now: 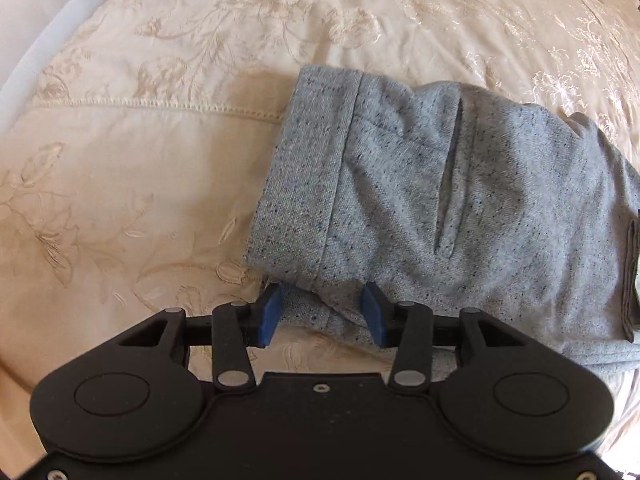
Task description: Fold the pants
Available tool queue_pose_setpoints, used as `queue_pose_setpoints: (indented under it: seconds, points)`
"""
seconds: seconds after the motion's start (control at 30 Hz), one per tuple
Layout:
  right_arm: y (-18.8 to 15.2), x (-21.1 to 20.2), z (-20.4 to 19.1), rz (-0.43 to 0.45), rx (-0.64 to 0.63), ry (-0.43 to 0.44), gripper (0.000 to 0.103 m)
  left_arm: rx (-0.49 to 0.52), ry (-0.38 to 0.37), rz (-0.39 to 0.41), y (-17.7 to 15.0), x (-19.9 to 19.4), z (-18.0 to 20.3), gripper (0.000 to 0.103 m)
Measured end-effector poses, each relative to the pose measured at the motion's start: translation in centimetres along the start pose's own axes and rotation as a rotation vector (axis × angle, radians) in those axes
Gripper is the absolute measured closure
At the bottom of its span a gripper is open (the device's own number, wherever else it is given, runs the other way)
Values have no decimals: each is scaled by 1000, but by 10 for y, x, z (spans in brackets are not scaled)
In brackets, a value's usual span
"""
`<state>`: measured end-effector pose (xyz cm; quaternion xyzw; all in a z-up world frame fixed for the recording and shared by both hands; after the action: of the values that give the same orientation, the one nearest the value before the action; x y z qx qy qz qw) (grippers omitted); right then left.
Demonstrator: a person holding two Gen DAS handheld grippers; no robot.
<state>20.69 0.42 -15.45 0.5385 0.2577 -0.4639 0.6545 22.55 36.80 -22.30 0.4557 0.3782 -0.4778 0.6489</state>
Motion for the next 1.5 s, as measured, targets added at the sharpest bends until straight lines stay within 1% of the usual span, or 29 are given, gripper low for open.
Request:
queue_pose_setpoints:
  seconds: [0.1,0.17,0.2,0.23,0.3,0.33,0.43,0.47,0.57,0.6,0.63,0.7,0.8,0.83,0.87,0.9,0.93,0.97,1.0,1.03,1.07,1.13,1.23,1.37,1.43,1.5]
  points:
    - [-4,-12,-25,0,-14,5,70,-27,-97,20,-4,9,-9,38]
    - [-7,-20,-39,-1,-20,9,70,-27,-136,27,-3,13,-11,34]
    - [-8,-22,-45,-1,-22,9,70,-17,-144,29,-2,14,-11,31]
    - [-9,-24,-49,-1,-24,9,70,-2,-148,34,0,16,-10,26]
    - [-11,-31,-57,-6,-22,11,70,29,-128,42,2,22,-9,17]
    - [-12,-33,-60,-10,-19,11,70,35,-132,40,2,25,-10,15]
    - [-13,-38,-65,-18,-14,20,70,28,-152,55,2,21,-11,17]
    - [-13,-38,-66,-20,-16,17,70,14,-164,71,1,16,-14,19]
    - [-12,-43,-69,-18,-18,12,70,-44,-199,86,-7,12,-26,19]
    - [-11,-45,-70,-20,-15,13,70,-57,-220,94,-8,14,-29,17]
    - [-11,-45,-71,-23,-12,16,70,-61,-236,97,-7,17,-30,13]
    - [-11,-43,-71,-35,-3,27,70,-83,-251,91,-1,24,-28,6]
    - [-11,-42,-76,-52,2,40,70,-103,-250,109,13,30,-21,6]
    - [-10,-42,-77,-51,0,42,70,-116,-260,115,19,34,-18,6]
    - [-9,-42,-79,-49,-5,43,70,-144,-292,123,25,35,-16,5]
    - [-9,-42,-80,-49,-11,46,70,-171,-308,130,29,35,-16,7]
    - [-8,-42,-82,-49,-13,50,70,-190,-338,137,34,35,-15,20]
    - [-7,-43,-83,-50,-13,54,70,-200,-359,134,37,35,-14,29]
    - [-7,-43,-84,-52,-11,61,70,-211,-381,129,40,33,-14,45]
    - [-6,-43,-84,-53,-7,69,70,-223,-402,130,42,31,-14,64]
    - [-6,-43,-83,-57,0,77,70,-236,-426,130,43,28,-14,65]
    - [-6,-42,-81,-71,25,92,70,-243,-437,137,43,16,-14,70]
    - [-6,-37,-73,-99,76,103,70,-186,-431,171,43,-9,2,72]
    - [-9,-30,-57,-122,122,108,70,-105,-427,221,46,-45,41,72]
    - [-11,-25,-50,-134,133,115,70,-63,-430,254,51,-64,65,73]
    - [-13,-18,-41,-148,146,130,70,-4,-416,278,51,-80,94,73]
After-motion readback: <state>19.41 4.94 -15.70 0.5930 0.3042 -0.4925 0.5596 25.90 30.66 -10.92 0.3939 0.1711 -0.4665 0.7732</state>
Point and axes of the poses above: each gripper's, at about its wrist camera, not at the fingertips, and x roughly the way its jaws point, z to its right, y to its top, the point moved 8 cm from there along x, roughly the way its jaws point, and after that the axes turned 15 degrees about -y, right-handed, at the moved point
